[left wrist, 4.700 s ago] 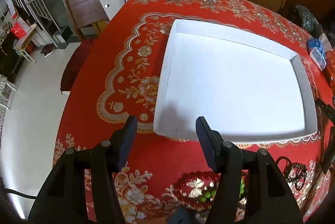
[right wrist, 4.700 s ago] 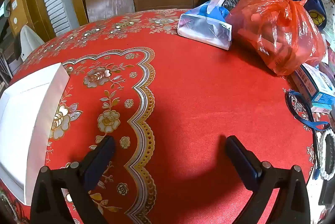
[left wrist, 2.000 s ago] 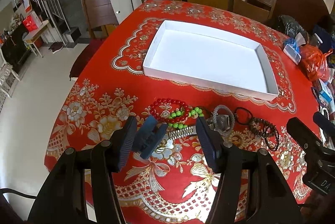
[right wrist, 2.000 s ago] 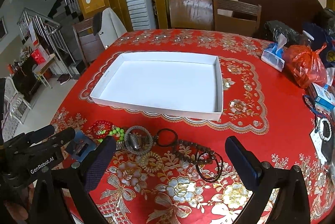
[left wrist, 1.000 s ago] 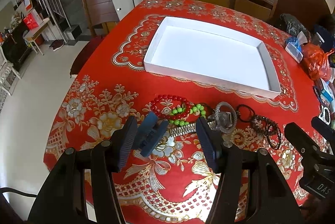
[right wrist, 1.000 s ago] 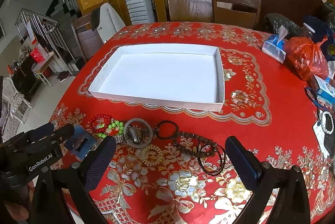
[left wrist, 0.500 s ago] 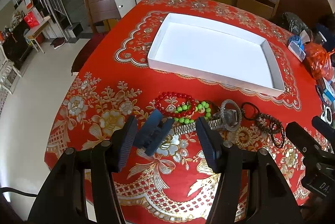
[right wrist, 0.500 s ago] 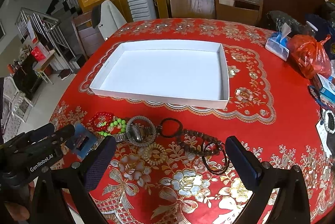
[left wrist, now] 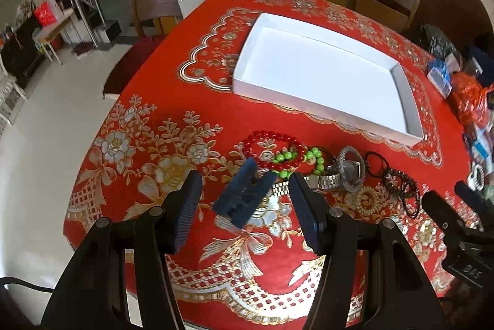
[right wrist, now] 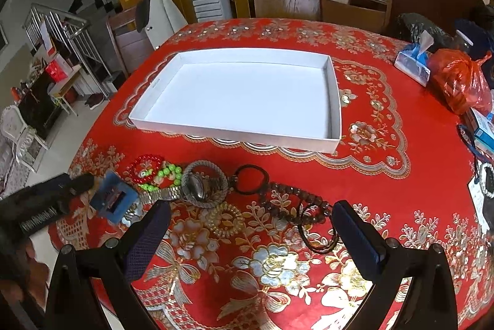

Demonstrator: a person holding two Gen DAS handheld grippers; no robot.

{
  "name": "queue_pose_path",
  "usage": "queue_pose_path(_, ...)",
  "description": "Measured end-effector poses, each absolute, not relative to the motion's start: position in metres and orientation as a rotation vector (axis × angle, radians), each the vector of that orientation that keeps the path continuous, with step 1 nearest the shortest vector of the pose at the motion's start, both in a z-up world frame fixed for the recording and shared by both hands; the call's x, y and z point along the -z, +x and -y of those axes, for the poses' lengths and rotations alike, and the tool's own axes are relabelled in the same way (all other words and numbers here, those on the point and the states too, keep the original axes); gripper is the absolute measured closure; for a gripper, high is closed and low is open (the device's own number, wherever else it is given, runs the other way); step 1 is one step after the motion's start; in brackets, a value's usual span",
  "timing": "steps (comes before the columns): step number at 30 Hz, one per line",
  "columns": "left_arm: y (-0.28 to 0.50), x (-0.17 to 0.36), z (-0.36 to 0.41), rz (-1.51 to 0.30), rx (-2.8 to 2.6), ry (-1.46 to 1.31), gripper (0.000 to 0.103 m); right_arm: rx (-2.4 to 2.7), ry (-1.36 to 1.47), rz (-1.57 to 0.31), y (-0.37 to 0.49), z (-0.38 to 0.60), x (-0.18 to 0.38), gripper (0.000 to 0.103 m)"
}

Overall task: Organize jewelry
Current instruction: 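Grasp the silver braided bangle with the right tool while the left tool carries the clip toward the tray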

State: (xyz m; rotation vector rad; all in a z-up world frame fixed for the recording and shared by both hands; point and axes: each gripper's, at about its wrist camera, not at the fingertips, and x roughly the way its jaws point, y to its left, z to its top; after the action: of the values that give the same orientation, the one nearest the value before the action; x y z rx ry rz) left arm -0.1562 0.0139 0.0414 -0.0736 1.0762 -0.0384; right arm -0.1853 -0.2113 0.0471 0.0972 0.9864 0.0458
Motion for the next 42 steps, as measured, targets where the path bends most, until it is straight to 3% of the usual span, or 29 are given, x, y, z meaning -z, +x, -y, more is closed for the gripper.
queue_pose_path(14, -0.148, -0.017, -0.068, -1.177, 0.029, -0.283, 0.042, -0.093, 0.12, -1.005, -0.186, 0.224, -0.03, 0.0)
queue_pose_path(19, -0.15, -0.016, -0.048, -1.186, 0.142, -0.198, 0.042, -0.142, 0.124, -1.001, -0.186, 0.221, -0.029, 0.0)
queue_pose_path(22, -0.153, -0.011, -0.032, -1.207, 0.198, -0.126, 0.036, -0.179, 0.126, -1.015, -0.183, 0.216, -0.025, 0.001)
queue_pose_path(25, -0.154, -0.008, -0.022, -1.204, 0.234, -0.078, 0.025, -0.209, 0.143, -1.027, -0.177, 0.21, -0.022, 0.006)
queue_pose_path(28, -0.149, 0.001, -0.017, -1.214, 0.223, -0.04, 0.025, -0.233, 0.147, -1.036, -0.165, 0.202, -0.02, 0.013)
queue_pose_path(35, -0.136, 0.018, -0.01, -1.246, 0.202, 0.053, 0.025, -0.272, 0.12, -1.06, -0.123, 0.195, -0.013, 0.049)
queue_pose_path(42, -0.127, 0.026, -0.01, -1.252, 0.219, 0.074, 0.025, -0.359, -0.028, -1.17, -0.089, 0.191, 0.013, 0.051)
